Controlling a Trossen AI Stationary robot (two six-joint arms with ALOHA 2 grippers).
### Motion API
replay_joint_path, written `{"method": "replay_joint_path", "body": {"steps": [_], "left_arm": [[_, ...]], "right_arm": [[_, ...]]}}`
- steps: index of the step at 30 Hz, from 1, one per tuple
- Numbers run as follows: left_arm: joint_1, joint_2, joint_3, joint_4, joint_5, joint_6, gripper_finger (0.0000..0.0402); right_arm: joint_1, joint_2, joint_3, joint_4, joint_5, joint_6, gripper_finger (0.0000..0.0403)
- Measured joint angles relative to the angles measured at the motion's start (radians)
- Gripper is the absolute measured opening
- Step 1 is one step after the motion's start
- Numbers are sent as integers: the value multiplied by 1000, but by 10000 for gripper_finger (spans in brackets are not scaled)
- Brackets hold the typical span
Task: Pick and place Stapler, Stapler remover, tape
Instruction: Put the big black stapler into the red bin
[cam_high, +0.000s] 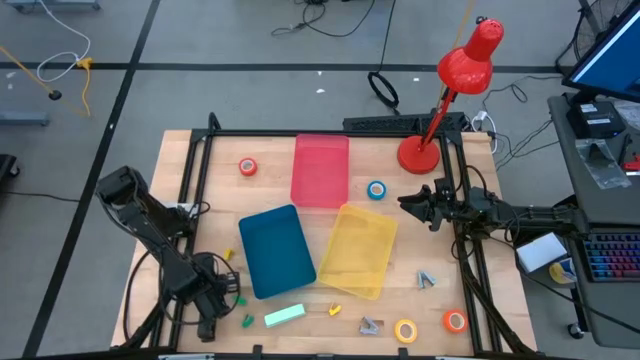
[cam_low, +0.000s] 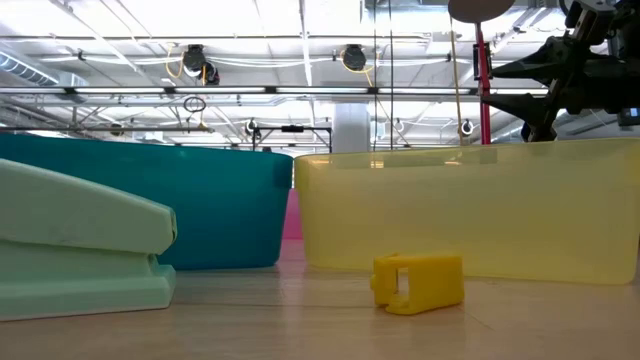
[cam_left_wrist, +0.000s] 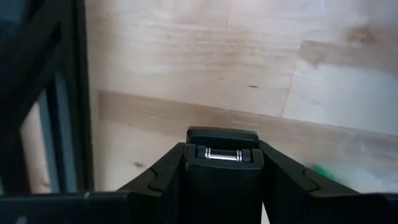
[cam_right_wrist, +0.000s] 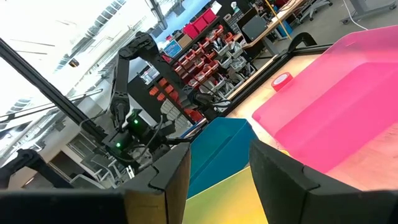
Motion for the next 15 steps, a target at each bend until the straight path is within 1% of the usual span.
{"method": "replay_joint_path", "body": {"steps": [3,6,12,15], "left_arm": [[0,-48,0,-7,-5,25,160],[0,-100,0,-6,-42,56,160],[6,-197,0,3,-140,115,160],[20,-238,1,25,-214,147,160]], "right_arm": [[0,0,0,0,0,0,157],[0,0,0,0,0,0,157],[0,0,0,0,0,0,157],[0,0,0,0,0,0,157]]}}
